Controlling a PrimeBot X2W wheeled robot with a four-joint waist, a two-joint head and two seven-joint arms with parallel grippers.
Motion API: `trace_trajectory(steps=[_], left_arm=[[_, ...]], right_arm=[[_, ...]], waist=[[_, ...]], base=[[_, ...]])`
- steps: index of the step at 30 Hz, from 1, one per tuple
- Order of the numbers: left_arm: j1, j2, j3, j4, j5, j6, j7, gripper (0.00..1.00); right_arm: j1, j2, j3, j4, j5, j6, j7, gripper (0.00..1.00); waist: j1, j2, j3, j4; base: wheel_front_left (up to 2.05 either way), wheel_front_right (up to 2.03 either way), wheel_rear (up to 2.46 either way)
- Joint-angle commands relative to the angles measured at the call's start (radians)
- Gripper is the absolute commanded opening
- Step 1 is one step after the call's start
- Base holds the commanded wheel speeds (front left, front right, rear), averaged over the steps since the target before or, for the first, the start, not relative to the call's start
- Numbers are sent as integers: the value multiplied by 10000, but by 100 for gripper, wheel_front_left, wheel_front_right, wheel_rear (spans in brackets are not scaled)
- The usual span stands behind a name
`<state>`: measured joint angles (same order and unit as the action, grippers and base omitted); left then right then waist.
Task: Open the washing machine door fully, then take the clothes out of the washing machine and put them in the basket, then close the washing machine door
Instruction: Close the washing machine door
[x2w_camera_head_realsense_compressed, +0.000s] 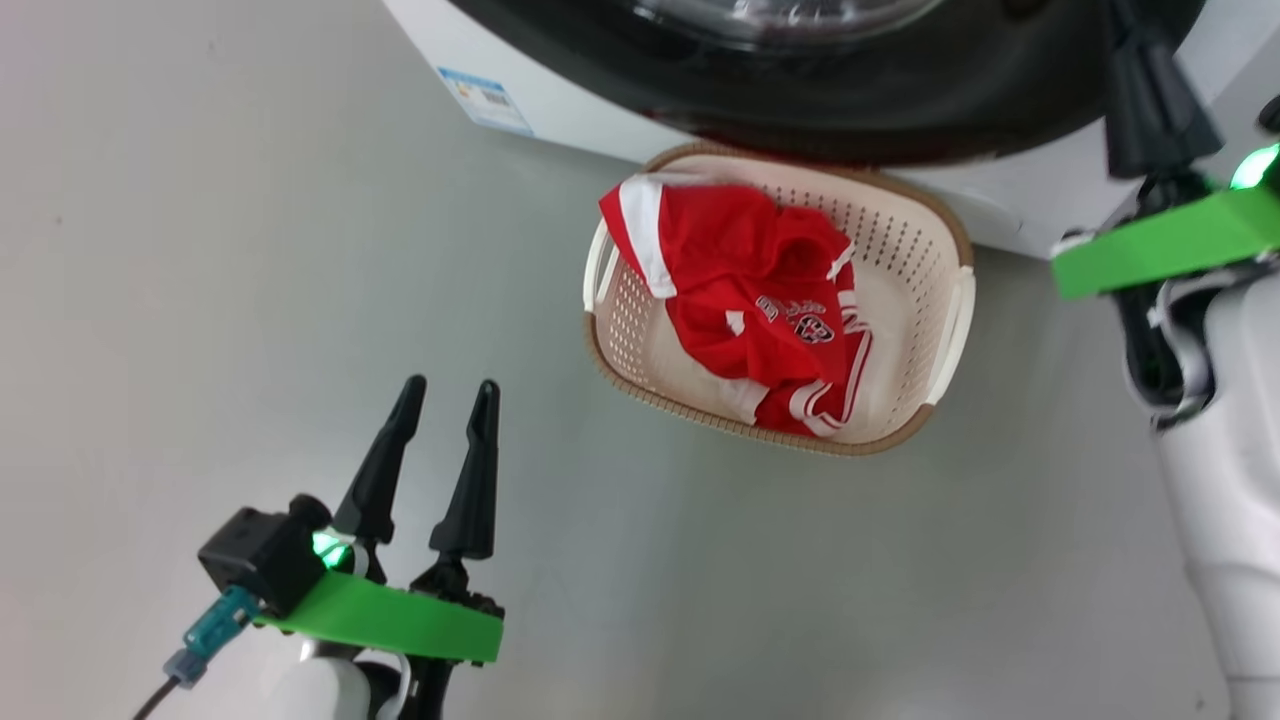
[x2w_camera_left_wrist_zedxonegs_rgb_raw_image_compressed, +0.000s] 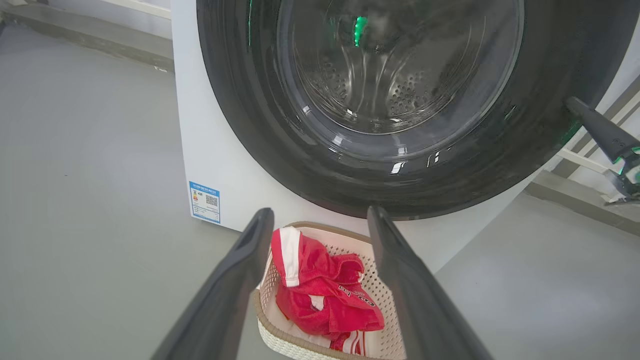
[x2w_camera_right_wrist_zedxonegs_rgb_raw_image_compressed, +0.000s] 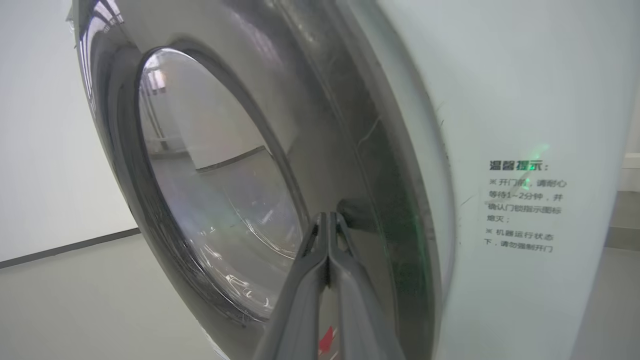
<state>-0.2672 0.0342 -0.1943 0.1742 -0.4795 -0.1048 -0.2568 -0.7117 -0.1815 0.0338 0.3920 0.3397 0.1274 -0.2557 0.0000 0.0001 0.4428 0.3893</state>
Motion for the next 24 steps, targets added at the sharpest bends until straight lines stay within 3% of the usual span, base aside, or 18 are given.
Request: trace_trajectory(steps=[1, 13, 24], left_arm=[[-205, 161, 276, -313, -159, 61, -49, 100], [-537, 160, 158, -492, -320, 155, -49, 100], [-354, 160, 426, -131, 70, 73, -49, 100]], right_arm=[[-350, 90, 0, -237, 0, 33, -61, 0], [-1343, 183, -592, -387, -87, 33, -61, 0], [-5, 249, 464, -690, 114, 33, -61, 0]], waist=[[0, -1, 383, 140], [0, -1, 926, 137], [0, -1, 222, -256]], base=[[0, 0, 0], [0, 0, 0], [0, 0, 0]])
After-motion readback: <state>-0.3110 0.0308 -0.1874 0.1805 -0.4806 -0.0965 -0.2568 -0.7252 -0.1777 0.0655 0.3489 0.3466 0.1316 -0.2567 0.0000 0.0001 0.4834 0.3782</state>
